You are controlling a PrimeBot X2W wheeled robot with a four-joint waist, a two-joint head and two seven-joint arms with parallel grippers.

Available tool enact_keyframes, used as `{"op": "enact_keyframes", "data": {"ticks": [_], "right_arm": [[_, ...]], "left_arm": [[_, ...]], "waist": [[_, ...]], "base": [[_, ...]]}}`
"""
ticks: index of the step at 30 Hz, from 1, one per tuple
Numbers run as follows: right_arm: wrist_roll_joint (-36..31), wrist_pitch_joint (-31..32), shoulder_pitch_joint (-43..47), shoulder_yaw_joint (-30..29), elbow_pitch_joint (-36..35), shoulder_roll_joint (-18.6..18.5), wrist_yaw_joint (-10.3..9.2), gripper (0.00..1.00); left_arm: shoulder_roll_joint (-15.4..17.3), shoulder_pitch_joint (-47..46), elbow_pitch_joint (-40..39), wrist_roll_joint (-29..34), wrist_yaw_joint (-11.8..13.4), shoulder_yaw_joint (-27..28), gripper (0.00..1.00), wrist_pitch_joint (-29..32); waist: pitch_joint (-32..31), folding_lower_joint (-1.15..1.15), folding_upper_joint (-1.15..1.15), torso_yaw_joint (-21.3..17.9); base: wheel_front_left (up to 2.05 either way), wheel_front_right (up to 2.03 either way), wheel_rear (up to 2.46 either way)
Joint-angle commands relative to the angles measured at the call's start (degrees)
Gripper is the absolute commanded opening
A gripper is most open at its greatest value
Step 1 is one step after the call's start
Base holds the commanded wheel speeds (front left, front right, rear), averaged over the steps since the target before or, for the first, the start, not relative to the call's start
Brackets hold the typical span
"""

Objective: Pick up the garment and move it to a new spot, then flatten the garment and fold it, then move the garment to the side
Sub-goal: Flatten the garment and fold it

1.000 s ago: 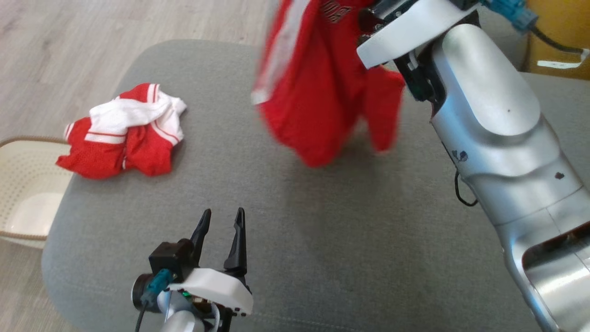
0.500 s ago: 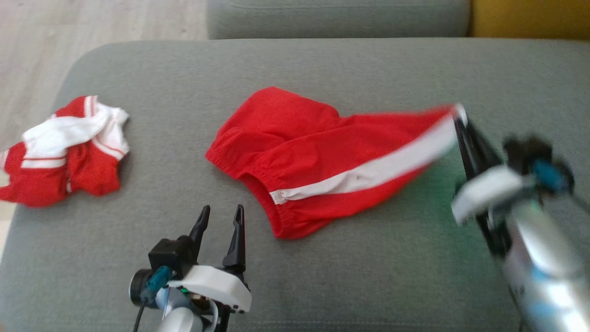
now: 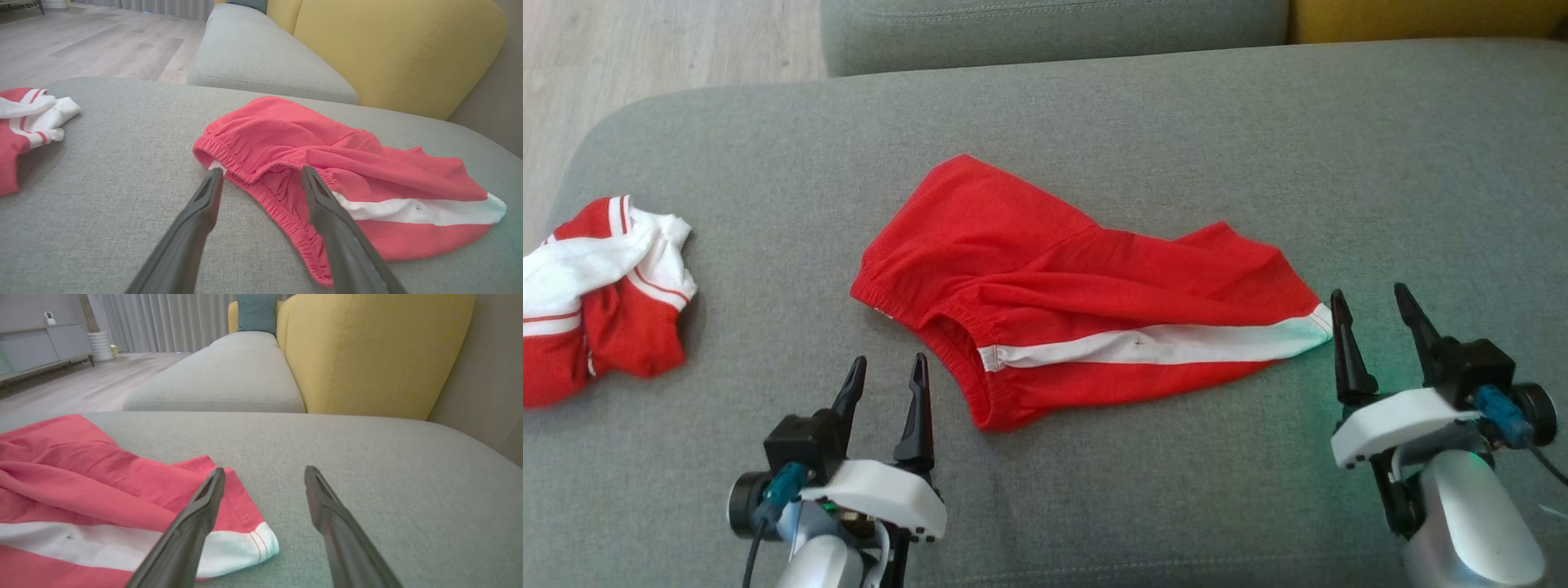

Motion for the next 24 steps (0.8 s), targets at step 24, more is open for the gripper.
{"op": "enact_keyframes", "data": {"ticks": [24], "right_arm": [[2.88, -0.23, 6.93, 6.00, -10.37, 3.27, -0.04, 1.00]], "left_arm": [[0.15, 4.04, -1.24, 5.18, 0.76, 7.56, 1.00, -0.31]], "waist": [[-5.13, 0.00, 0.00, -1.38]], "base": [[0.00, 0.00, 0.00]]}}
